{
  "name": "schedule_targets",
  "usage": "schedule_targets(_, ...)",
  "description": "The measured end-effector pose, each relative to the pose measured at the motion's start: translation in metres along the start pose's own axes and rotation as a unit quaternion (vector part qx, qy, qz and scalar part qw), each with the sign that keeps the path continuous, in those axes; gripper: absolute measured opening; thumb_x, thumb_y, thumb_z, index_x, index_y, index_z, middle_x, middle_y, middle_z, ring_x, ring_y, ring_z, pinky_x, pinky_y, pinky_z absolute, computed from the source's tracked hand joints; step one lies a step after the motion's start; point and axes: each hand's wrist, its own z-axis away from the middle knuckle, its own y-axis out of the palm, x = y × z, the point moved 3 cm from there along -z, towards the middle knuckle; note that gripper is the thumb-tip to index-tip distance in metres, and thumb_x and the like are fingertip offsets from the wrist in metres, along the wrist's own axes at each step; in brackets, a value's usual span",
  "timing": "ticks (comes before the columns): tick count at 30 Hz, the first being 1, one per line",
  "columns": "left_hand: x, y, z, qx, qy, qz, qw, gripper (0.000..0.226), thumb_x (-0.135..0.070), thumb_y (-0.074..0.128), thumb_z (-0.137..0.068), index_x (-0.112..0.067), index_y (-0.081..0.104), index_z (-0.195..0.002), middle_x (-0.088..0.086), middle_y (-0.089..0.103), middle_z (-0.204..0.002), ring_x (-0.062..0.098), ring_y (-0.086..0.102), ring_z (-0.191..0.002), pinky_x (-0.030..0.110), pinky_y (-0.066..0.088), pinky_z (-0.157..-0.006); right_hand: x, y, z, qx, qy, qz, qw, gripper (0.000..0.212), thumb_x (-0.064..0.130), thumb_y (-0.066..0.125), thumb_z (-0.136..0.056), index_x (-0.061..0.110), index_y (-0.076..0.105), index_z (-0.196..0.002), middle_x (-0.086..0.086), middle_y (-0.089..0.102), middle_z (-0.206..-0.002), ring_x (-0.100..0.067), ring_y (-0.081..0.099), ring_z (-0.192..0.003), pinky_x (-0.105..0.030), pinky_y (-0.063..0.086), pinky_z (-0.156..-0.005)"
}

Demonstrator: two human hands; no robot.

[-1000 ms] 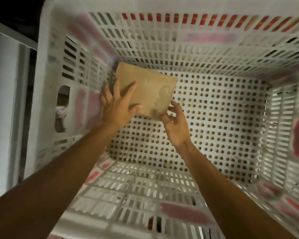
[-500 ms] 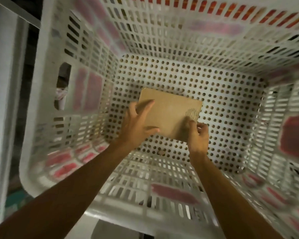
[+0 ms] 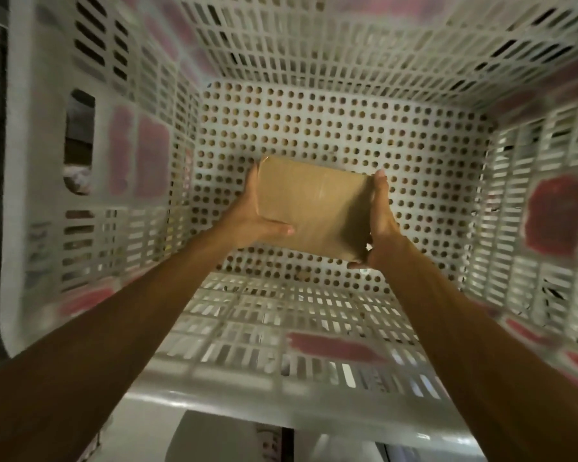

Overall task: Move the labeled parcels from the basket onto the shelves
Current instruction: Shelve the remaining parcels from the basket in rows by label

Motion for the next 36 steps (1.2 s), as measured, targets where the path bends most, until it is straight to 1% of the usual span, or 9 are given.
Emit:
schedule_targets(6, 0.008, -0.006, -0.002, -0.038, -0.129, 0.07, 0.988, 0.084, -0.065, 0.061, -0.078, -0.033, 0.022, -0.145, -0.001, 0.042, -0.143, 0.024, 0.045, -0.124, 0.045, 0.041, -0.1, -0.012, -0.014, 0.007, 0.056, 0.065, -0.002, 0.996, 0.09, 0.079, 0.05, -0.073, 0.021, 0.04, -0.141, -0.016, 0.042, -0.139, -0.04, 0.042, -0.125, -0.07, 0.034, -0.099)
schedule_targets(8, 0.006, -0.008, -0.006, -0.035, -0.205, 0.144, 0.967, 0.093, -0.084, 0.044, -0.072, -0.032, 0.026, -0.147, 0.002, 0.037, -0.149, 0.029, 0.04, -0.132, 0.056, 0.033, -0.107, -0.015, -0.014, 0.007, 0.07, 0.069, -0.001, 0.995, 0.082, 0.075, 0.053, -0.071, 0.022, 0.047, -0.133, -0.015, 0.045, -0.133, -0.041, 0.045, -0.12, -0.073, 0.035, -0.095)
schedule_targets(12, -0.004, -0.009, -0.008, 0.015, -0.305, 0.168, 0.937, 0.102, -0.086, 0.059, -0.054, -0.027, 0.045, -0.136, 0.008, 0.054, -0.133, 0.032, 0.051, -0.118, 0.054, 0.041, -0.097, -0.016, -0.009, 0.011, 0.081, 0.068, -0.012, 0.994, 0.07, 0.068, 0.056, -0.069, 0.022, 0.055, -0.121, -0.015, 0.048, -0.125, -0.039, 0.045, -0.117, -0.07, 0.034, -0.096)
schedule_targets(15, -0.009, -0.011, -0.006, 0.025, -0.267, 0.186, 0.945, 0.057, -0.07, 0.057, -0.076, -0.024, 0.059, -0.11, 0.008, 0.065, -0.108, 0.026, 0.061, -0.097, 0.039, 0.049, -0.079, -0.017, -0.005, 0.019, 0.089, 0.027, -0.019, 0.995, 0.064, 0.067, 0.053, -0.071, 0.025, 0.058, -0.119, -0.01, 0.051, -0.119, -0.03, 0.048, -0.109, -0.055, 0.045, -0.091)
schedule_targets(17, -0.009, -0.014, -0.003, 0.014, -0.205, 0.18, 0.962, 0.044, -0.064, 0.054, -0.082, -0.028, 0.06, -0.105, 0.004, 0.066, -0.107, 0.021, 0.062, -0.098, 0.04, 0.049, -0.089, -0.016, -0.002, 0.027, 0.098, -0.025, -0.031, 0.994, 0.052, 0.063, 0.046, -0.082, 0.025, 0.058, -0.116, -0.006, 0.054, -0.115, -0.023, 0.05, -0.103, -0.042, 0.05, -0.077)
schedule_targets(23, -0.033, -0.029, 0.0, -0.06, -0.024, 0.145, 0.987, 0.065, -0.053, 0.062, -0.08, -0.042, 0.038, -0.14, -0.008, 0.061, -0.114, 0.014, 0.06, -0.102, 0.036, 0.052, -0.083, 0.0, 0.002, 0.032, 0.123, -0.169, -0.048, 0.977, 0.03, 0.047, 0.041, -0.094, 0.03, 0.054, -0.115, -0.001, 0.056, -0.124, -0.022, 0.051, -0.117, -0.054, 0.048, -0.094)
schedule_targets(26, -0.036, -0.03, 0.0, -0.064, -0.001, 0.131, 0.989, 0.069, -0.039, 0.062, -0.088, -0.042, 0.025, -0.147, -0.014, 0.058, -0.11, 0.008, 0.058, -0.099, 0.032, 0.052, -0.084, 0.0, 0.003, 0.033, 0.117, -0.226, -0.02, 0.967, 0.042, 0.039, 0.052, -0.095, 0.03, 0.047, -0.135, 0.013, 0.055, -0.112, -0.008, 0.052, -0.103, -0.043, 0.048, -0.092)
schedule_targets(31, -0.017, -0.026, 0.015, -0.079, -0.033, 0.066, 0.994, 0.094, -0.065, 0.064, -0.069, -0.043, 0.02, -0.149, -0.012, 0.054, -0.125, 0.009, 0.055, -0.107, 0.043, 0.043, -0.102, -0.009, 0.007, 0.033, 0.11, -0.275, -0.015, 0.955, 0.063, 0.021, 0.064, -0.09, 0.033, 0.035, -0.145, 0.018, 0.058, -0.112, 0.008, 0.059, -0.088, -0.014, 0.049, -0.066)
schedule_targets(36, -0.019, -0.028, 0.015, -0.048, 0.001, 0.101, 0.994, 0.093, -0.05, 0.07, -0.072, -0.041, 0.019, -0.149, -0.018, 0.056, -0.118, 0.004, 0.057, -0.105, 0.039, 0.049, -0.096, -0.002, 0.002, 0.033, 0.121, -0.265, 0.016, 0.957, 0.077, 0.037, 0.075, -0.078, 0.031, 0.037, -0.145, 0.003, 0.059, -0.126, -0.017, 0.059, -0.112, -0.047, 0.052, -0.093)
